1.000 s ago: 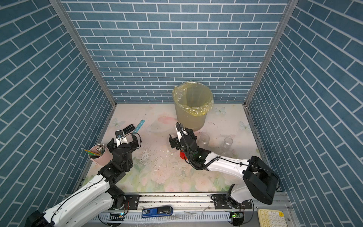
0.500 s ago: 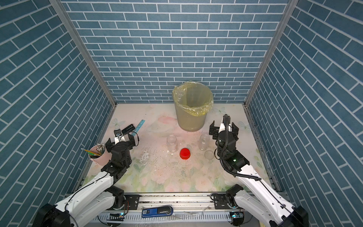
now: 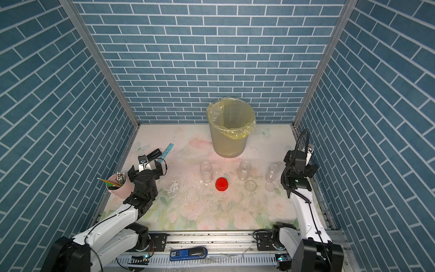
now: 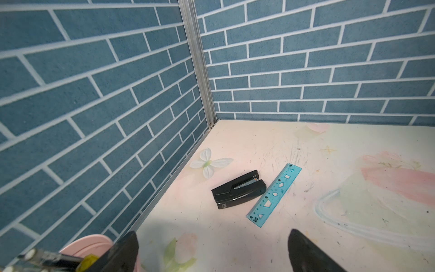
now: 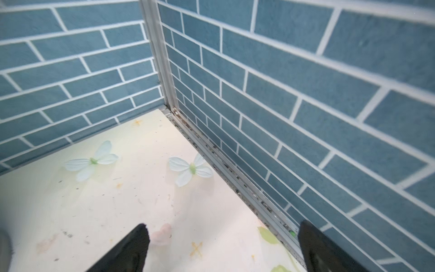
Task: Empty moldy rice from jars
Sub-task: Reset both arms
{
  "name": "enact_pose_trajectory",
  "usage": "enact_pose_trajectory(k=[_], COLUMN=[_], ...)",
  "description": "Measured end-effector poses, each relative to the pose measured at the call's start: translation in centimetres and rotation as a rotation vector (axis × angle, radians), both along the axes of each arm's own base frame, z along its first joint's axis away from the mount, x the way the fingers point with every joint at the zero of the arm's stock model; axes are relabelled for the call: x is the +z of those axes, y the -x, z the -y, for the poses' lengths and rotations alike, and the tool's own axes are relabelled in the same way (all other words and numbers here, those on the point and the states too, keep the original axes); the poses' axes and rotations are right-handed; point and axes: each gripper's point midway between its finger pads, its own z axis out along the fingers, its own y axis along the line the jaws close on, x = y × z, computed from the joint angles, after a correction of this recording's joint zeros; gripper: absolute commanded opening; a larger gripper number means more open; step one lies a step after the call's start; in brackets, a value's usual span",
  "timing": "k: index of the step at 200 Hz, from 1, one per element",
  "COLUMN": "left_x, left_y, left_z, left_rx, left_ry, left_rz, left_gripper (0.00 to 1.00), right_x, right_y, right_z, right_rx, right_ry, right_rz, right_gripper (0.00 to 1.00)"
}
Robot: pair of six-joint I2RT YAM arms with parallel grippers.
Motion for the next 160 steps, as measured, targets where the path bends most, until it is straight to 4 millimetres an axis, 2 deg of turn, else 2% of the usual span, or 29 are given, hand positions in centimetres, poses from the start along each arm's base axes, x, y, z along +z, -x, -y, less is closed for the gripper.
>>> enact_pose_trajectory(k=[36, 68, 89, 122, 160], left_x=[-1.4, -2.2, -2.9, -4.4, -4.8], left_y=[-0.6, -0.9, -1.2, -1.9, -2.7], left_z=[0.3, 0.5, 0.4, 0.6, 0.9], left_rx=[-0.021, -0.031, -0.029, -0.039, -0.059], left_ry=[-0.004, -0.015, -0.021, -0.035, -0.04], left_rz=[-0.025, -0.023, -0.026, -0.057, -0.073], left_gripper=[1.0, 1.0, 1.0, 1.0, 1.0], right_x=[-4.7, -7.5, -8.4, -8.1, -9.0], right_y=[-1.2, -2.8, -3.3, -3.9, -3.2], right_z=[2.8, 2.3, 1.7, 0.9, 0.0], right_rx=[-0.049, 0.006, 0.044, 0.095, 0.131], right_ry=[-0.037, -0.077, -0.095, -0.113, -0.14], right_rz=[-0.077, -0.101, -0.094, -0.059, -0.042], right_gripper=[0.99, 0.99, 0.99, 0.99, 0.99])
